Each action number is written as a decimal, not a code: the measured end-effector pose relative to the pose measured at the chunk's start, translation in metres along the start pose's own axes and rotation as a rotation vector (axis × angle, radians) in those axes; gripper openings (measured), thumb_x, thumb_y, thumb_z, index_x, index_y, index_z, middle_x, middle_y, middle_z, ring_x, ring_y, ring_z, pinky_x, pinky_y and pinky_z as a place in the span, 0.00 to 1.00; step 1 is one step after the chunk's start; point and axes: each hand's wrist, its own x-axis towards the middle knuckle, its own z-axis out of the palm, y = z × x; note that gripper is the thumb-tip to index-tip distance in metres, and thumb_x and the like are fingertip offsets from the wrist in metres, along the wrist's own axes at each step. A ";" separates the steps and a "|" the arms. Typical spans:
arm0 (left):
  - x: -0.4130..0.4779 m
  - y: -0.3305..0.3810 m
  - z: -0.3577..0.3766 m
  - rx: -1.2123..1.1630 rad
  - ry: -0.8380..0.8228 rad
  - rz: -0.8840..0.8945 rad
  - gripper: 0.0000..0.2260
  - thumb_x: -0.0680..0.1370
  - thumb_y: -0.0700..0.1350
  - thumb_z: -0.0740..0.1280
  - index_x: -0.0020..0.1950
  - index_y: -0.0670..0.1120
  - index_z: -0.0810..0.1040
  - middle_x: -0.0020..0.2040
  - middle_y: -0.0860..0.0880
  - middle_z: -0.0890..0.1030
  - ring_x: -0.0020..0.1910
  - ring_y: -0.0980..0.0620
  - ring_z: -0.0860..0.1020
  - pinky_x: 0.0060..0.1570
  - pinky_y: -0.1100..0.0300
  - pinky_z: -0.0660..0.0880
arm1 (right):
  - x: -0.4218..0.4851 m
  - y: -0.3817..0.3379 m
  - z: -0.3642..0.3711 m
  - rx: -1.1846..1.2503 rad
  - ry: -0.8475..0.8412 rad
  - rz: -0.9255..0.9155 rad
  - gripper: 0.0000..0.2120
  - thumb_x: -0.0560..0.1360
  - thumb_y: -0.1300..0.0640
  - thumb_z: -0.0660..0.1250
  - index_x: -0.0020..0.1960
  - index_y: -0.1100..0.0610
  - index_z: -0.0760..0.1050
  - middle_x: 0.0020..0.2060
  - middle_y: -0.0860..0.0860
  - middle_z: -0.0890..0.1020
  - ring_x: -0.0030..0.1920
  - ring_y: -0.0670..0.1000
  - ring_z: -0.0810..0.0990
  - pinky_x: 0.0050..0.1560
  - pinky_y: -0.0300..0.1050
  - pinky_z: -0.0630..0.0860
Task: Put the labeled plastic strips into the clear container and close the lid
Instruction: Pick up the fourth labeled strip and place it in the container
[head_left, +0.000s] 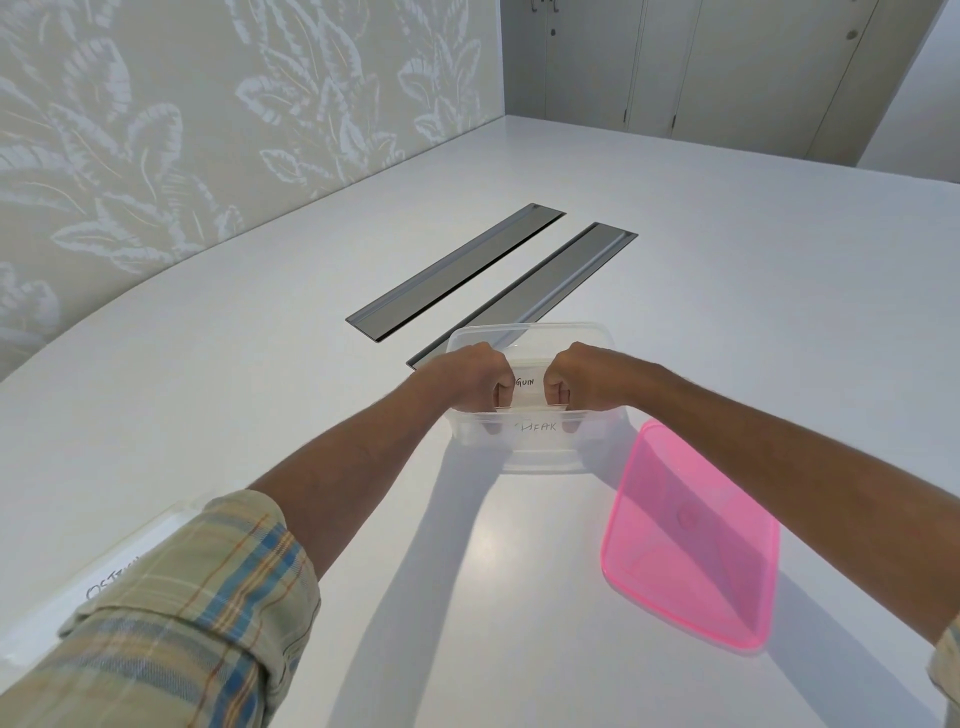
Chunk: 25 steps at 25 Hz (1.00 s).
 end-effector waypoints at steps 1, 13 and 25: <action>-0.001 -0.001 -0.001 -0.007 0.000 0.000 0.13 0.68 0.50 0.83 0.50 0.53 0.87 0.46 0.54 0.87 0.51 0.49 0.84 0.53 0.52 0.84 | -0.001 0.000 0.000 0.003 0.017 -0.001 0.12 0.69 0.61 0.80 0.51 0.55 0.85 0.44 0.48 0.86 0.45 0.53 0.83 0.48 0.47 0.82; -0.065 -0.021 -0.021 -0.287 0.422 -0.105 0.08 0.80 0.52 0.71 0.49 0.50 0.88 0.43 0.53 0.88 0.47 0.50 0.84 0.51 0.50 0.83 | -0.009 -0.024 -0.035 0.213 0.332 0.046 0.08 0.73 0.51 0.80 0.48 0.53 0.85 0.42 0.45 0.86 0.46 0.49 0.85 0.51 0.53 0.84; -0.241 -0.106 0.022 -0.366 0.684 -0.469 0.07 0.80 0.54 0.70 0.53 0.56 0.87 0.53 0.59 0.88 0.54 0.56 0.85 0.57 0.51 0.82 | 0.020 -0.168 -0.039 0.273 0.338 -0.141 0.15 0.72 0.52 0.79 0.58 0.50 0.84 0.49 0.45 0.85 0.51 0.49 0.85 0.52 0.48 0.83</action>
